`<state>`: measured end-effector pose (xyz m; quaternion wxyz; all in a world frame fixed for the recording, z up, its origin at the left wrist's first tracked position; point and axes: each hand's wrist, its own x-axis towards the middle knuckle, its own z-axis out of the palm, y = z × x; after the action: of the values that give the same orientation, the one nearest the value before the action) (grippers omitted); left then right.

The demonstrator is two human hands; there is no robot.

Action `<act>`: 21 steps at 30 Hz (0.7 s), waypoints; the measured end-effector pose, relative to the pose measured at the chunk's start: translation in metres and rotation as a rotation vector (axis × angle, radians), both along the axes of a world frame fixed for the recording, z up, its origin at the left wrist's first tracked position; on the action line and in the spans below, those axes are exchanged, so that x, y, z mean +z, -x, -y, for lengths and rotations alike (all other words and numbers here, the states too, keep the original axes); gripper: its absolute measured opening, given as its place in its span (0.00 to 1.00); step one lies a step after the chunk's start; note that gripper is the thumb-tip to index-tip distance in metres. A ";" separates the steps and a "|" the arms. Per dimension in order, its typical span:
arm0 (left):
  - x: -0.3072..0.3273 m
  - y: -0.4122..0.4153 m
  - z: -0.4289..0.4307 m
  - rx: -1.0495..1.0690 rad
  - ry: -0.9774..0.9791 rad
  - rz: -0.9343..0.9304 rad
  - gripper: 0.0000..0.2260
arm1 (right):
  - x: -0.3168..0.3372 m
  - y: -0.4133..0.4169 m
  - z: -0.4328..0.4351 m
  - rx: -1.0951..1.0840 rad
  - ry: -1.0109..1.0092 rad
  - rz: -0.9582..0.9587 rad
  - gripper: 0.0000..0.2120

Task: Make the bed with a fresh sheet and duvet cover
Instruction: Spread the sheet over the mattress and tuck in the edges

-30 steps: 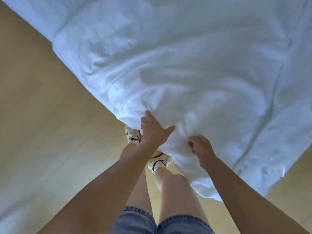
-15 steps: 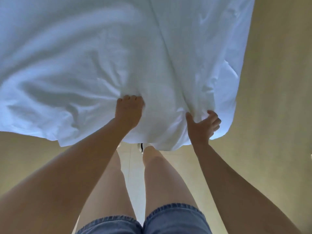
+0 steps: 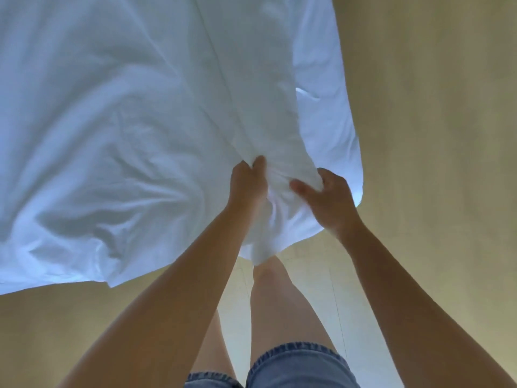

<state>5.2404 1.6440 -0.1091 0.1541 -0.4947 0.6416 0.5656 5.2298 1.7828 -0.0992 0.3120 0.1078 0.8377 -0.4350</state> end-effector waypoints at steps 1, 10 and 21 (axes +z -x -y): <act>0.005 -0.003 -0.002 0.055 -0.070 0.013 0.10 | 0.001 0.008 -0.013 -0.116 -0.050 -0.043 0.09; 0.039 0.011 -0.022 -0.318 0.055 0.008 0.17 | 0.015 -0.049 0.034 0.241 -0.093 -0.346 0.15; 0.042 0.000 0.028 -0.021 -0.357 -0.022 0.14 | 0.007 -0.041 0.042 -0.305 0.238 0.059 0.27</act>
<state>5.2401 1.6155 -0.0667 0.2382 -0.4463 0.5380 0.6742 5.2712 1.7407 -0.0926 0.2774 0.2086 0.7447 -0.5701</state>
